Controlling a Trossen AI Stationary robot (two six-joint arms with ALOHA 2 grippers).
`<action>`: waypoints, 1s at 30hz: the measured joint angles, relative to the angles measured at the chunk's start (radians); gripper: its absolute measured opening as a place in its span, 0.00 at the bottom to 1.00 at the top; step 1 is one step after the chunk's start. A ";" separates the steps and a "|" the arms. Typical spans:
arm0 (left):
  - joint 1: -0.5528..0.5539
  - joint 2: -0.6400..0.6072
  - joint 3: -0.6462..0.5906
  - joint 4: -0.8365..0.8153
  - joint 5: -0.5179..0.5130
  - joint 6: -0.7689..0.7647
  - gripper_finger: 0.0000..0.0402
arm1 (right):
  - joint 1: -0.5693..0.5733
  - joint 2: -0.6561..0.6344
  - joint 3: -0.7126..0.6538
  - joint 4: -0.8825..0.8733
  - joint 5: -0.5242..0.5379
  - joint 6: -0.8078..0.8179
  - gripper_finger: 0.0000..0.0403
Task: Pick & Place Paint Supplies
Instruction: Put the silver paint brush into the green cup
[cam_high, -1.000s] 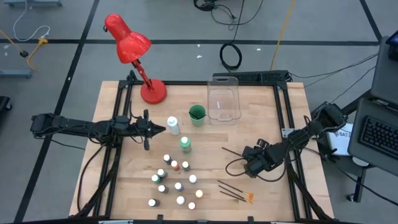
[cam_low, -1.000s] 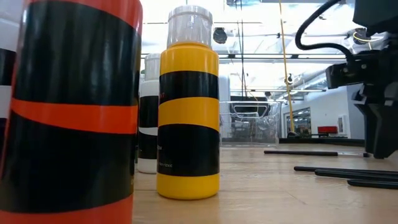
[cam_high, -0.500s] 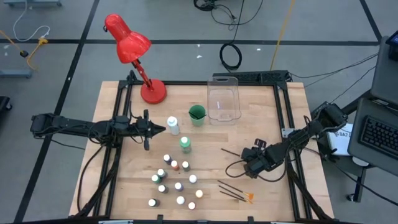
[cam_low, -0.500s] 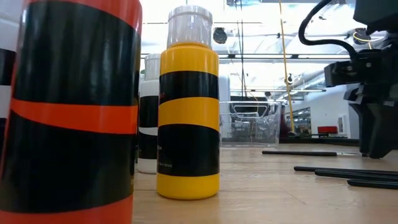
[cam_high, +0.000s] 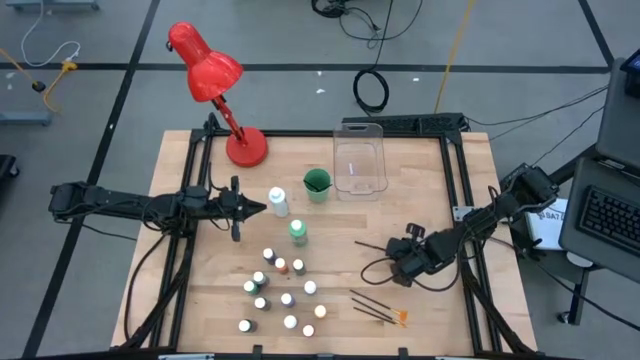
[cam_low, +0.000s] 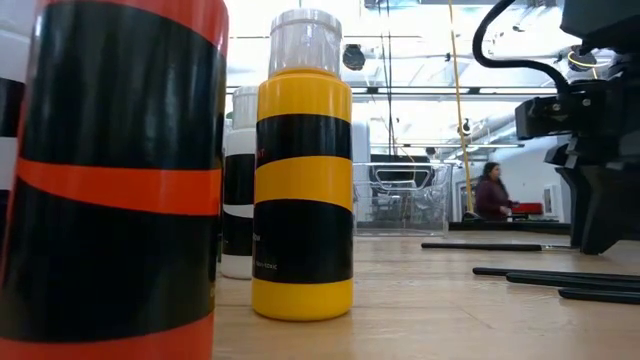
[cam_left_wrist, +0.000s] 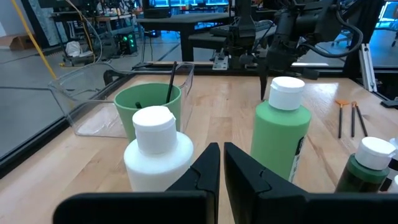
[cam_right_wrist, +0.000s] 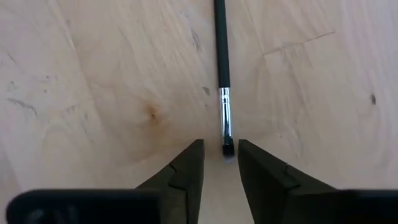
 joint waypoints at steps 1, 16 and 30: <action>0.000 0.000 0.000 0.000 0.000 0.000 0.06 | 0.000 0.000 0.000 0.000 -0.012 0.000 0.21; 0.000 0.000 0.000 0.000 0.000 0.000 0.06 | 0.020 -0.018 -0.002 0.037 0.039 -0.045 0.01; 0.000 0.000 0.000 0.043 0.013 -0.053 0.06 | 0.076 -0.214 -0.004 0.425 0.442 -0.387 0.00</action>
